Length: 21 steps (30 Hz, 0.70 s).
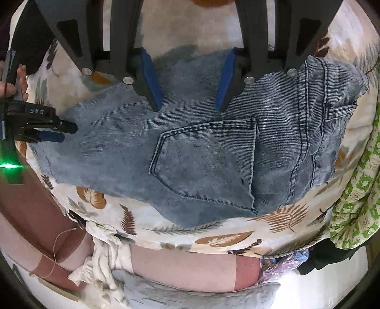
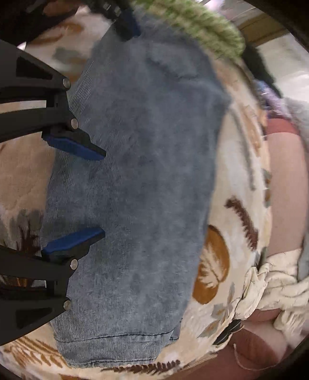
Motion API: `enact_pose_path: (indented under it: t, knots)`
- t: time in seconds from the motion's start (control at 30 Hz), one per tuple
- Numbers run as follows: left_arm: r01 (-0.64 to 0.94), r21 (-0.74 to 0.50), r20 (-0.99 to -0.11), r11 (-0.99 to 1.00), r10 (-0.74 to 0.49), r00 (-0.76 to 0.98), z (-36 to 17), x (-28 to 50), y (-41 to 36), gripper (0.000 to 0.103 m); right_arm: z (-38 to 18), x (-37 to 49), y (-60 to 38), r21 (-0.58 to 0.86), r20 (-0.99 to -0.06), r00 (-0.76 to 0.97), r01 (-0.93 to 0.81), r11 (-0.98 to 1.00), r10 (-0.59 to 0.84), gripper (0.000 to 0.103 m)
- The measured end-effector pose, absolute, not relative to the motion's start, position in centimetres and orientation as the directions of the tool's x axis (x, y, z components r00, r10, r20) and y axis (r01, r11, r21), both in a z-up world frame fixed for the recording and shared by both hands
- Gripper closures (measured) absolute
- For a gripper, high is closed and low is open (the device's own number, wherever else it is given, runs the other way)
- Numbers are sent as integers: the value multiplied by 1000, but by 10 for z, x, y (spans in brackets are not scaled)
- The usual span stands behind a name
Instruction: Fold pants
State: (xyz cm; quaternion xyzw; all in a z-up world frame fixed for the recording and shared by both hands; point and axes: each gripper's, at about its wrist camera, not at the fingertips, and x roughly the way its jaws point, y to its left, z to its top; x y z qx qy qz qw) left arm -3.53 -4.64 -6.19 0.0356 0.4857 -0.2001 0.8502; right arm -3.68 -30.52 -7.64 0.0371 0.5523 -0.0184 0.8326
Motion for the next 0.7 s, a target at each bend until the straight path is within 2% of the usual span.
enact_pose_path:
  t: [0.2, 0.33, 0.5, 0.7]
  knots:
    - [383, -122, -820, 916, -310, 480, -58, -39, -44, 54, -73, -35, -313, 12, -937, 349, 89, 996, -20, 41]
    - [377, -185, -791, 907, -365, 491, -50, -40, -41, 54, -37, -6, -304, 181, -898, 410, 7, 984, 162, 40]
    - [385, -206, -781, 900, -388, 489, -47, -38, -41, 54, -10, 57, -269, 428, -791, 426, -126, 895, 439, 40]
    - [356, -263, -811, 897, -406, 422, -60, -28, -38, 54, -33, 136, -261, 568, -751, 368, -67, 821, 549, 40]
